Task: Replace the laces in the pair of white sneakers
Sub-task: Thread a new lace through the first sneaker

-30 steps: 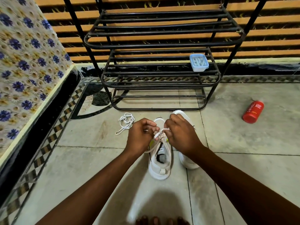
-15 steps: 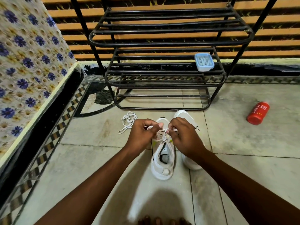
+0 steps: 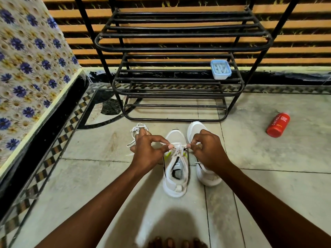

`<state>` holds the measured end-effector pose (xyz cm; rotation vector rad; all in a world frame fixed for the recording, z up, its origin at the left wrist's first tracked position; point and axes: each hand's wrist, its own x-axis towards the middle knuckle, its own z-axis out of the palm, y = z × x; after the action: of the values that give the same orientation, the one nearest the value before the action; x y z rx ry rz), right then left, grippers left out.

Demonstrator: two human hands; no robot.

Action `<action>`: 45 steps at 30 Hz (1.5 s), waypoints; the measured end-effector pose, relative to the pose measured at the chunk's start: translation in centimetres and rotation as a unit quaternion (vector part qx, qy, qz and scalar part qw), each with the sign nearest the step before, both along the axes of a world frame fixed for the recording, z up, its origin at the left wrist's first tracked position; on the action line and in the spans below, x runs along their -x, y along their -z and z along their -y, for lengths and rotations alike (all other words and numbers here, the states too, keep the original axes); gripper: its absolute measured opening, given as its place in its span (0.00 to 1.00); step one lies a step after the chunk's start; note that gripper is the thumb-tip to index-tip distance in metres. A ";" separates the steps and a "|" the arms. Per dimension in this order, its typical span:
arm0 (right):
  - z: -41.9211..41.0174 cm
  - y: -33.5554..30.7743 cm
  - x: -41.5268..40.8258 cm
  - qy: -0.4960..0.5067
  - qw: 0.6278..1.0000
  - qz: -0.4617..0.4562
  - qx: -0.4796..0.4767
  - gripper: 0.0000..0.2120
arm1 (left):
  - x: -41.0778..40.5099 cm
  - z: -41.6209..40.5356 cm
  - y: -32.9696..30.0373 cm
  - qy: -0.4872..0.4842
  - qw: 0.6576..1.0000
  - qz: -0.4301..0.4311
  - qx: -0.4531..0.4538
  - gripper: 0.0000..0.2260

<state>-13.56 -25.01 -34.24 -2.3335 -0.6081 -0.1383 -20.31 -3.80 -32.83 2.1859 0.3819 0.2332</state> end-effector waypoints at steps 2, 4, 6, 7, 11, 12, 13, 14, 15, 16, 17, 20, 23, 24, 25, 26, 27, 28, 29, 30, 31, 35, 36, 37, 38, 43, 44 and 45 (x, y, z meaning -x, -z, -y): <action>0.9 -0.1 -0.2 0.009 0.999 -0.015 0.036 0.12 | 0.3 -0.7 0.6 -0.019 1.000 -0.004 0.011 0.06; 1.5 0.0 -0.3 0.022 0.997 -0.031 0.060 0.16 | 0.7 -1.5 1.7 -0.044 0.998 -0.012 0.036 0.06; 2.2 0.4 -0.5 0.035 0.994 -0.052 0.090 0.13 | 1.0 -2.4 3.0 -0.068 0.996 -0.035 0.052 0.06; 2.5 0.5 -0.6 0.040 0.991 -0.068 0.109 0.09 | 1.2 -2.7 3.5 -0.079 0.994 -0.049 0.055 0.06; 3.4 1.2 -0.9 0.048 0.983 -0.112 0.135 0.07 | 2.0 -3.1 4.4 -0.129 0.985 -0.101 0.061 0.09; 3.5 1.3 -0.9 0.055 0.982 -0.121 0.136 0.06 | 2.2 -2.9 4.5 -0.138 0.982 -0.109 0.064 0.10; 3.5 1.4 -0.8 0.062 0.980 -0.130 0.138 0.05 | 2.2 -2.9 4.7 -0.146 0.980 -0.116 0.070 0.10; 3.6 1.5 -0.7 0.071 0.977 -0.143 0.138 0.05 | 2.2 -2.8 5.1 -0.149 0.979 -0.118 0.080 0.09; 3.6 1.6 -0.6 0.082 0.974 -0.157 0.140 0.05 | 2.1 -2.9 5.4 -0.147 0.978 -0.115 0.093 0.08; 3.6 1.7 -0.6 0.091 0.971 -0.169 0.143 0.06 | 2.1 -3.0 5.8 -0.146 0.978 -0.109 0.106 0.07; 3.6 1.8 -0.5 0.098 0.969 -0.173 0.145 0.07 | 2.0 -3.1 6.2 -0.150 0.976 -0.104 0.116 0.06; 3.6 1.7 -0.4 0.115 0.967 -0.173 0.149 0.08 | 1.9 -3.1 7.0 -0.174 0.971 -0.108 0.125 0.08; 3.4 1.5 -0.3 0.122 0.967 -0.176 0.136 0.11 | 1.9 -3.1 7.3 -0.212 0.964 -0.113 0.114 0.07; 3.4 1.5 -0.3 0.125 0.968 -0.181 0.121 0.12 | 1.9 -3.0 7.3 -0.224 0.962 -0.111 0.111 0.08; 3.4 1.6 -0.4 0.128 0.969 -0.180 0.111 0.10 | 1.9 -3.0 7.3 -0.230 0.961 -0.107 0.109 0.08; 3.4 1.5 -0.4 0.133 0.969 -0.181 0.106 0.08 | 1.9 -2.9 7.2 -0.234 0.961 -0.102 0.107 0.08; 3.5 1.6 -0.4 0.136 0.968 -0.184 0.100 0.07 | 1.9 -2.8 7.1 -0.236 0.961 -0.101 0.107 0.08; 3.5 1.7 -0.5 0.140 0.968 -0.186 0.091 0.07 | 1.8 -2.7 7.0 -0.238 0.960 -0.104 0.103 0.07; 3.5 1.7 -0.5 0.141 0.968 -0.188 0.083 0.08 | 1.9 -2.6 7.0 -0.242 0.960 -0.106 0.099 0.07; 3.4 1.8 -0.5 0.141 0.968 -0.192 0.078 0.07 | 1.9 -2.7 7.0 -0.243 0.960 -0.106 0.092 0.06; 3.4 1.7 -0.5 0.141 0.968 -0.193 0.078 0.07 | 1.9 -2.7 7.0 -0.241 0.961 -0.107 0.087 0.05; 3.4 1.5 -0.3 0.146 0.966 -0.196 0.084 0.07 | 1.8 -3.2 7.3 -0.236 0.962 -0.115 0.079 0.06; 3.5 1.5 -0.2 0.143 0.967 -0.192 0.084 0.10 | 1.8 -3.3 7.5 -0.231 0.963 -0.115 0.083 0.06; 3.5 1.5 -0.2 0.140 0.969 -0.183 0.087 0.13 | 1.8 -3.4 7.6 -0.225 0.964 -0.113 0.090 0.07; 3.5 1.4 -0.2 0.139 0.970 -0.179 0.086 0.14 | 1.8 -3.6 7.8 -0.221 0.964 -0.114 0.094 0.08; 3.6 1.4 -0.4 0.137 0.971 -0.180 0.082 0.10 | 2.0 -3.4 7.5 -0.223 0.964 -0.115 0.089 0.07; 3.7 1.4 -0.4 0.137 0.970 -0.184 0.080 0.10 | 2.0 -3.3 7.5 -0.226 0.963 -0.117 0.089 0.07; 3.7 1.4 -0.4 0.140 0.969 -0.186 0.079 0.10 | 2.0 -3.3 7.5 -0.227 0.962 -0.122 0.093 0.07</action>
<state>-13.17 -28.73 -35.66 -2.4998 -0.1051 0.2247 -22.28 -0.54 -40.35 1.9197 1.0074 0.1681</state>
